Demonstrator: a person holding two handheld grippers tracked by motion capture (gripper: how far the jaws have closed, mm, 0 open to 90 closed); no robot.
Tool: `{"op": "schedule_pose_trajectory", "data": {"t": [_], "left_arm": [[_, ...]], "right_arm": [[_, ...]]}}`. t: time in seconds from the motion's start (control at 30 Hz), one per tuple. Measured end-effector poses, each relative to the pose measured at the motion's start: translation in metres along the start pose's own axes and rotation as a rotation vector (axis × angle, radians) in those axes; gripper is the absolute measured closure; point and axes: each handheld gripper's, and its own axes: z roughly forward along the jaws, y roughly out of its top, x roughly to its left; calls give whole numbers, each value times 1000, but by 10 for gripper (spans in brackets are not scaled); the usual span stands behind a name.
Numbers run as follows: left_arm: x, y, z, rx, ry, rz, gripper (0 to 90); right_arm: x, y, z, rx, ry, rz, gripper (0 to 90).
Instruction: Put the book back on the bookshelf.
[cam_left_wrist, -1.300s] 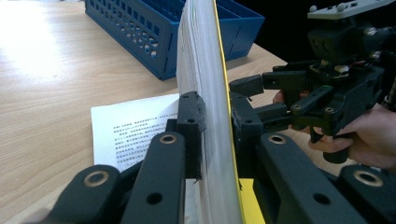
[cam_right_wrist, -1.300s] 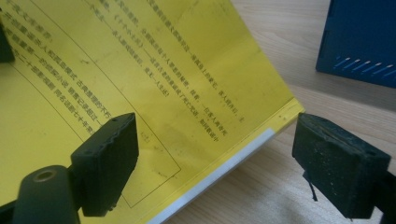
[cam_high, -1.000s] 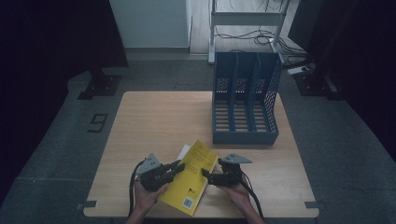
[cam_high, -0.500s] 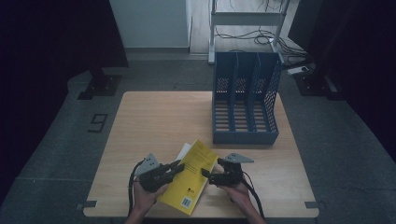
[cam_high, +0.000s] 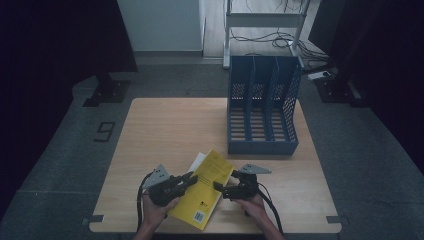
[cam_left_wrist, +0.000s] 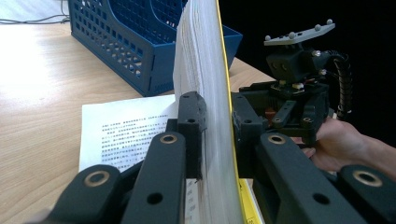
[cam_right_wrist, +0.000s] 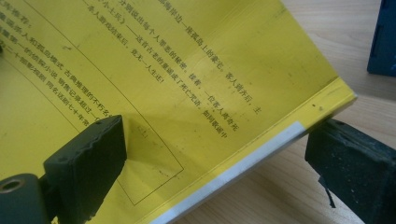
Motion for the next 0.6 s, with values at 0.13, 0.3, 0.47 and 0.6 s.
{"op": "schedule_pose_trajectory", "data": {"t": [0.13,0.3,0.47,0.6], "left_arm": [[3,0,-2,-8,-10,-11,780],[8,-1,-3,-5,-16,-20,780],[10,-2,-3,4,-26,-27,780],[10,-2,-1,9,-40,-25,778]], "right_arm": [[2,1,-4,-26,-7,-18,80],[3,6,-13,-83,-2,-32,124],[6,12,-24,-133,16,-52,149],[7,15,-30,-157,41,-64,190]]}}
